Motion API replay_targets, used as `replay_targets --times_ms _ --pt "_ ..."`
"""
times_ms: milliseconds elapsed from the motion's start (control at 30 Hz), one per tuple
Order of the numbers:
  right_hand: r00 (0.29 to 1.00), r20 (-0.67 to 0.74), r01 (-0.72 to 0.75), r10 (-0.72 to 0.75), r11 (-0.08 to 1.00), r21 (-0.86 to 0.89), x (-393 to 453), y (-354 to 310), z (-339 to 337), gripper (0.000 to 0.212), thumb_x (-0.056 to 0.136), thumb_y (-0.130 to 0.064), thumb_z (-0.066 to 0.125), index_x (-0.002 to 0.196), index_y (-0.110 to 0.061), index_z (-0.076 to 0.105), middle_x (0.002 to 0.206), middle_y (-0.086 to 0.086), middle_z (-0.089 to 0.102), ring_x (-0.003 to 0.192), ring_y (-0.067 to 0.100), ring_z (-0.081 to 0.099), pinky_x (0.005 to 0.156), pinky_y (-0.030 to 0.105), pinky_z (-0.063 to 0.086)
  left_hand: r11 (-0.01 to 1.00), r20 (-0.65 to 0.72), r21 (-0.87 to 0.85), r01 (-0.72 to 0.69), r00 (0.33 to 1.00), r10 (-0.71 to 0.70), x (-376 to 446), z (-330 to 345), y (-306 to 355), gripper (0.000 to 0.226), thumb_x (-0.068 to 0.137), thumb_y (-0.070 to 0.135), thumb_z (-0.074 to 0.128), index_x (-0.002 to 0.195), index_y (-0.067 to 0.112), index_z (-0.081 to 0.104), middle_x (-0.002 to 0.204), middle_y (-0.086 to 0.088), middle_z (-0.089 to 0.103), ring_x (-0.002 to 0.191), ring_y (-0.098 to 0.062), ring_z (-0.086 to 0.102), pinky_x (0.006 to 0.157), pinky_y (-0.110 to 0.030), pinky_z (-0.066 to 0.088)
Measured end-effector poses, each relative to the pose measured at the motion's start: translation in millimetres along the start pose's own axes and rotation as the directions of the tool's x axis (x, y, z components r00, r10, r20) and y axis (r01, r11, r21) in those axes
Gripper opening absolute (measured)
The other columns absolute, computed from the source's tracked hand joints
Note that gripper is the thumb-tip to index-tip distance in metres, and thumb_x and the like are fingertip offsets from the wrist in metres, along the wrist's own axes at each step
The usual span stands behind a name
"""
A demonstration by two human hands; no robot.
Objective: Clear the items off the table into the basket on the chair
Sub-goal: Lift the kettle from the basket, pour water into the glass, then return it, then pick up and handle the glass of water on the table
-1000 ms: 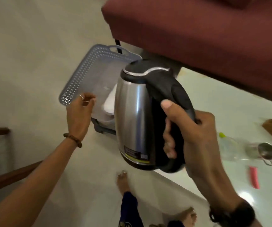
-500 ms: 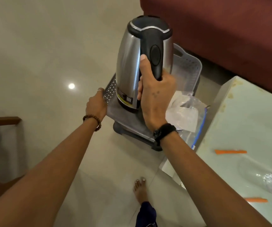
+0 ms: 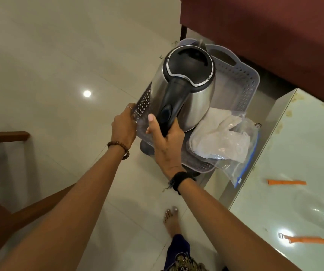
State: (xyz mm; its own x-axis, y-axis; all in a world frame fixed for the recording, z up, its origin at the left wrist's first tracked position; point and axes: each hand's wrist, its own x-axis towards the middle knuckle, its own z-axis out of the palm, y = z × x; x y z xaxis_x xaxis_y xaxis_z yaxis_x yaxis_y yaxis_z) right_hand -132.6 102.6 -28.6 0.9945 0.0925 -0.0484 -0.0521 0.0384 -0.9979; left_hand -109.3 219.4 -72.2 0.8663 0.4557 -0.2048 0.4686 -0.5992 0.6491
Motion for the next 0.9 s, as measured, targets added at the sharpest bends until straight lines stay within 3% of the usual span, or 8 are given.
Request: replay_targets --times_ms 100,167,267,333,467,600,733,900 --pt "0.982 0.191 0.004 0.01 0.997 -0.076 0.0 0.9 -15.9 0.041 0.088 -0.036 0.055 0.114 -0.005 0.052 0.084 -0.016 0.061 0.075 -0.007 0.06 0.068 0.004 0.046 0.989 -0.012 -0.145 0.032 0.999 -0.035 -14.2 2.0 -1.2 0.029 0.096 0.018 0.042 0.123 0.009 0.05 0.111 -0.014 0.064 0.091 -0.02 0.059 0.072 -0.021 0.046" --pt "0.96 0.281 0.022 0.015 0.991 -0.129 2.1 -1.4 -31.3 0.029 0.089 -0.037 0.056 0.112 -0.019 0.051 0.093 -0.02 0.06 0.085 -0.009 0.06 0.073 0.005 0.046 0.974 -0.14 -0.222 0.048 0.987 -0.081 -35.0 8.1 5.7 0.032 0.096 0.018 0.041 0.125 0.008 0.048 0.119 -0.012 0.059 0.102 -0.019 0.057 0.076 -0.012 0.043" --pt "0.961 0.277 0.044 0.01 0.981 -0.188 -6.7 -2.6 -67.7 0.022 0.088 -0.035 0.059 0.107 -0.026 0.052 0.101 -0.013 0.062 0.096 -0.001 0.06 0.084 0.015 0.049 0.977 -0.455 -0.212 -0.01 0.886 -0.089 -81.4 21.6 30.2 0.031 0.092 0.013 0.047 0.121 0.006 0.048 0.123 -0.013 0.049 0.102 -0.008 0.047 0.075 0.005 0.036" --pt "0.978 0.208 0.05 -0.004 0.975 -0.214 -19.3 -1.7 -105.1 0.019 0.089 -0.026 0.06 0.107 -0.024 0.054 0.1 -0.01 0.063 0.094 0.0 0.06 0.082 0.012 0.048 0.971 -0.525 -0.227 -0.079 0.85 -0.053 -120.3 40.2 50.2 0.025 0.089 0.008 0.049 0.114 0.005 0.05 0.114 -0.014 0.047 0.099 -0.009 0.047 0.079 0.003 0.036" --pt "1.0 0.009 0.001 0.002 0.96 -0.279 -55.1 -0.8 -195.1 0.015 0.09 -0.015 0.057 0.101 -0.025 0.056 0.091 -0.016 0.064 0.082 0.001 0.063 0.073 0.007 0.045 0.942 -0.326 -0.289 -0.17 0.943 0.071 -201.1 92.5 88.3 0.015 0.091 0.004 0.048 0.104 0.009 0.053 0.101 -0.002 0.047 0.089 -0.005 0.046 0.077 -0.007 0.041" --pt "0.975 -0.221 -0.083 0.001 0.928 -0.364 -105.1 -2.1 -297.2 0.028 0.089 -0.02 0.055 0.094 -0.047 0.053 0.09 -0.02 0.066 0.08 0.008 0.067 0.072 0.016 0.051 0.927 0.003 -0.308 -0.214 0.974 0.226 -264.1 155.8 131.5 0.012 0.091 0.006 0.047 0.099 0.009 0.056 0.096 0.001 0.05 0.087 -0.004 0.047 0.078 -0.005 0.038" --pt "0.909 -0.417 -0.181 0.002 0.902 -0.391 -156.9 2.2 -397.2 0.032 0.087 -0.017 0.055 0.095 -0.047 0.052 0.088 -0.02 0.067 0.08 0.007 0.067 0.071 0.018 0.053 0.917 0.31 -0.315 -0.243 0.887 0.342 -306.5 217.0 168.4 0.019 0.091 0.007 0.051 0.109 0.011 0.055 0.11 -0.004 0.055 0.099 -0.012 0.054 0.083 -0.006 0.039" --pt "0.811 -0.585 -0.281 0.016 0.887 -0.365 -199.9 19.3 -492.4 0.047 0.089 -0.002 0.057 0.092 -0.048 0.048 0.085 -0.022 0.063 0.077 0.014 0.063 0.067 0.017 0.052 0.903 0.503 -0.344 -0.256 0.762 0.408 -324.2 287.9 200.6 0.042 0.084 0.012 0.062 0.119 0.028 0.045 0.121 0.012 0.045 0.109 -0.008 0.048 0.082 0.004 0.034"
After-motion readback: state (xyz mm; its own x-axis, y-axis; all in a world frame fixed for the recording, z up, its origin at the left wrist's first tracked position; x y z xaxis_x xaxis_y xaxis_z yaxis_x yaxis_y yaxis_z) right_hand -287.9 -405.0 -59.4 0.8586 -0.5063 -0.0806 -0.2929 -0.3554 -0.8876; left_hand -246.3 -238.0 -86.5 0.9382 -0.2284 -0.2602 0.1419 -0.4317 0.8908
